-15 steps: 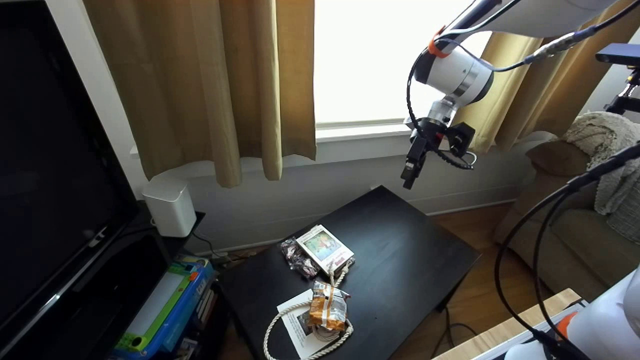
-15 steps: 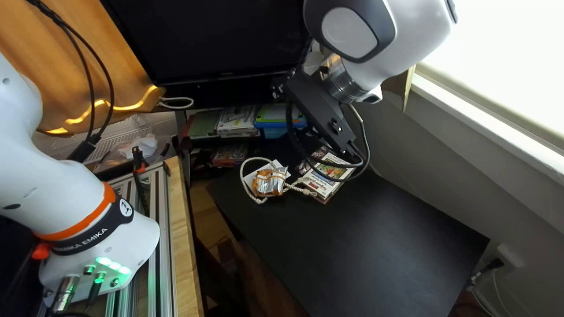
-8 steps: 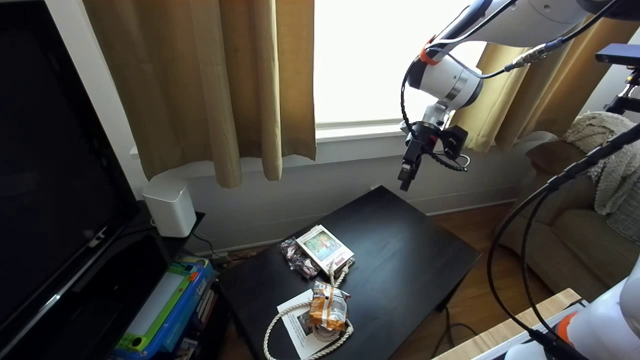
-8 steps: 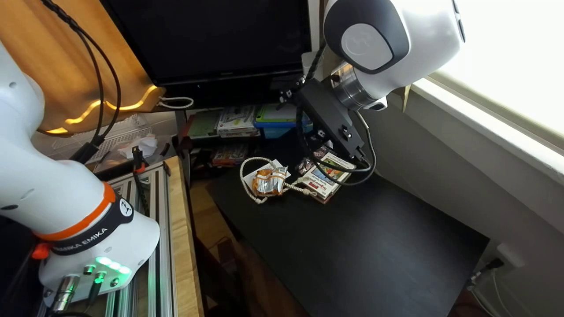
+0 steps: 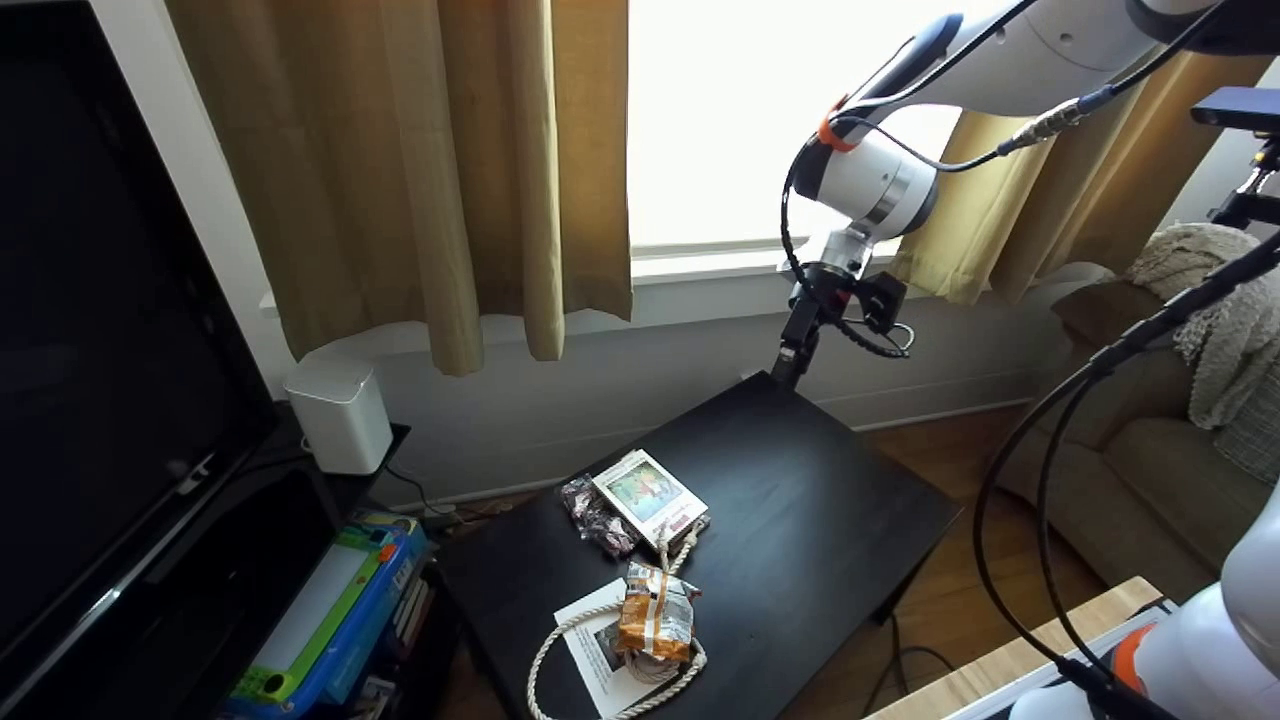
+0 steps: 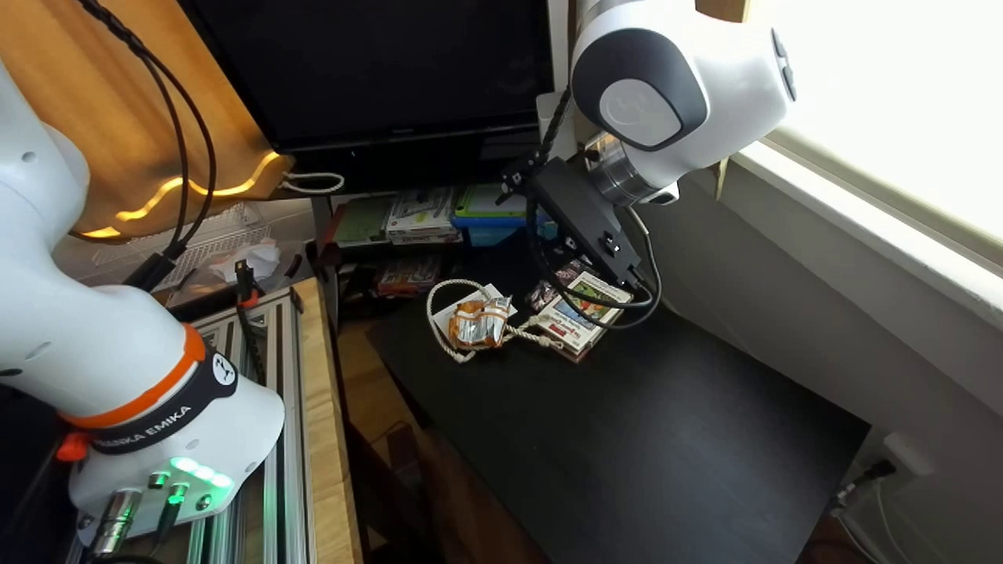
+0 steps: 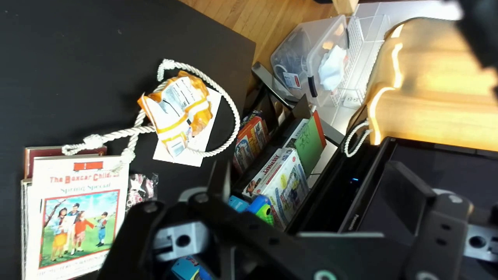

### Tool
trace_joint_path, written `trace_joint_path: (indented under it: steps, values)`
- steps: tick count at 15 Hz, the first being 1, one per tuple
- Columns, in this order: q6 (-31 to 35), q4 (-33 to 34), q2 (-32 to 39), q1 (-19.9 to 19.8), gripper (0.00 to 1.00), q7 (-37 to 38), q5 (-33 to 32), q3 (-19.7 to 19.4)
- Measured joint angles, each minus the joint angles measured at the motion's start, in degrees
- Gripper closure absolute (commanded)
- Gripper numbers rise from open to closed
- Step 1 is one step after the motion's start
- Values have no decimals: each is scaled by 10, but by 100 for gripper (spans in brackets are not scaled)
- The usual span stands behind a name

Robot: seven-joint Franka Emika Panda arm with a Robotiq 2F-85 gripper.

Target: Move one book to the right

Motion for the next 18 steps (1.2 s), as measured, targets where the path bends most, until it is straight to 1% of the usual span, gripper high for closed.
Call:
trace_joint_path:
  steps: [4, 7, 11, 15, 18]
  values:
    - [108, 8, 48, 1, 0, 38, 2, 50]
    - [155, 31, 103, 0, 0, 56, 2, 78]
    - [181, 80, 193, -13, 0, 59, 2, 105]
    - [188, 131, 274, -29, 0, 64, 1, 119]
    - [188, 156, 306, -36, 0, 65, 1, 123]
